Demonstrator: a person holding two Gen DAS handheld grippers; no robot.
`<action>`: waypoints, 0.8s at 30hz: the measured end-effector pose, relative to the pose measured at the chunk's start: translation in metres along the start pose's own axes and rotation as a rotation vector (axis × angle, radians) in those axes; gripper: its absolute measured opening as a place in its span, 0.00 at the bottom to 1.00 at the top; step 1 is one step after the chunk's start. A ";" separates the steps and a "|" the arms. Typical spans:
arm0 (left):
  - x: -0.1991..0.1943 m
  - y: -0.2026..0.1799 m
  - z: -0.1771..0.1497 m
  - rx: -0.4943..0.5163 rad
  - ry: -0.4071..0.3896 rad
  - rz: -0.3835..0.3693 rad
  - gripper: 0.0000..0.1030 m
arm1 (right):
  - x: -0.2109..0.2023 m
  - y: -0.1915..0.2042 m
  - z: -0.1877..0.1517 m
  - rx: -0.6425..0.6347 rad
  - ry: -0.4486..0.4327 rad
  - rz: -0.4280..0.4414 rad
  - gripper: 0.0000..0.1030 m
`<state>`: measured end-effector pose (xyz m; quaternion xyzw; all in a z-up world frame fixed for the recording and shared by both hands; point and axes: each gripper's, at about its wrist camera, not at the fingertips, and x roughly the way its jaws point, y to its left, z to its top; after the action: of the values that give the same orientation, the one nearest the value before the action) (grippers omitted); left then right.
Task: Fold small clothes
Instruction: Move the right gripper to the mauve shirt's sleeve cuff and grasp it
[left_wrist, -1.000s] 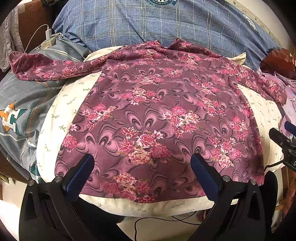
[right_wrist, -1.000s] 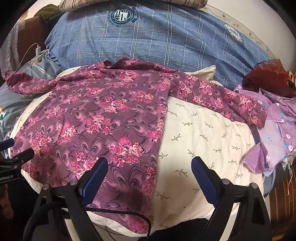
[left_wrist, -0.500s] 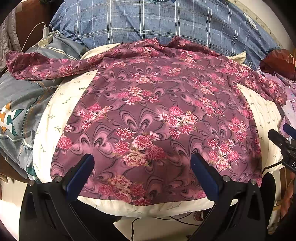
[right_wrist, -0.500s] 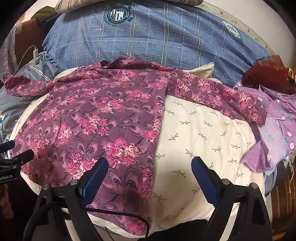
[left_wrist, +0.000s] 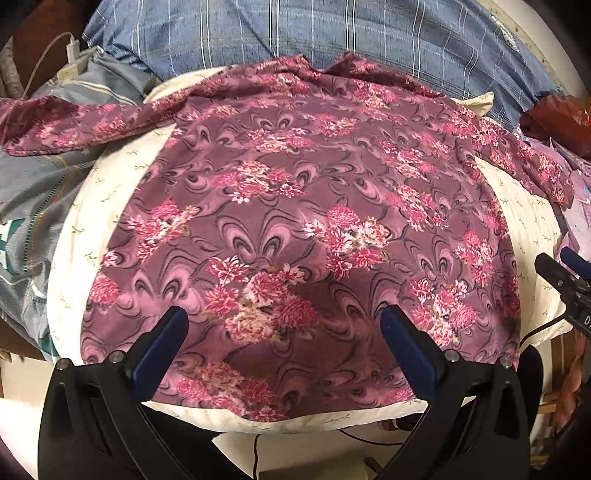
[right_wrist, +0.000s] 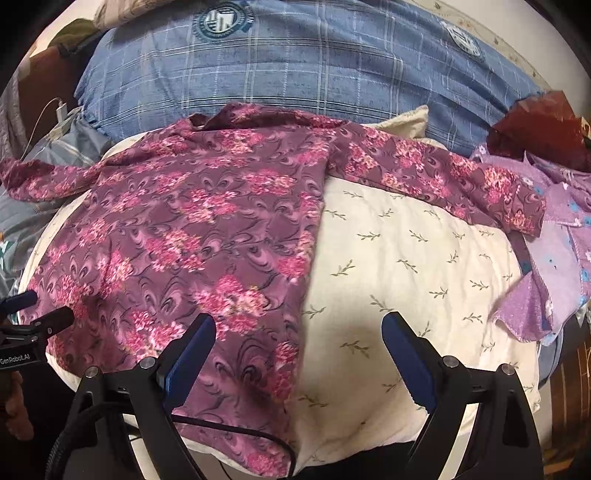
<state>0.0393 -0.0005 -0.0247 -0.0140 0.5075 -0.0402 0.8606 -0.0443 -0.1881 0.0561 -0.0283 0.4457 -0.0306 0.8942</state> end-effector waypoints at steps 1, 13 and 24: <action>0.001 0.001 0.003 -0.005 0.006 -0.007 1.00 | 0.001 -0.004 0.002 0.008 0.003 -0.001 0.89; -0.001 0.084 0.105 -0.132 0.049 -0.020 1.00 | 0.020 -0.130 0.049 0.205 0.034 -0.185 0.87; 0.038 0.162 0.158 -0.440 0.124 -0.046 1.00 | 0.049 -0.273 0.101 0.429 0.061 -0.406 0.87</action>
<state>0.2050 0.1551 0.0083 -0.2103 0.5553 0.0507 0.8030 0.0575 -0.4621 0.0987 0.0736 0.4408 -0.3032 0.8417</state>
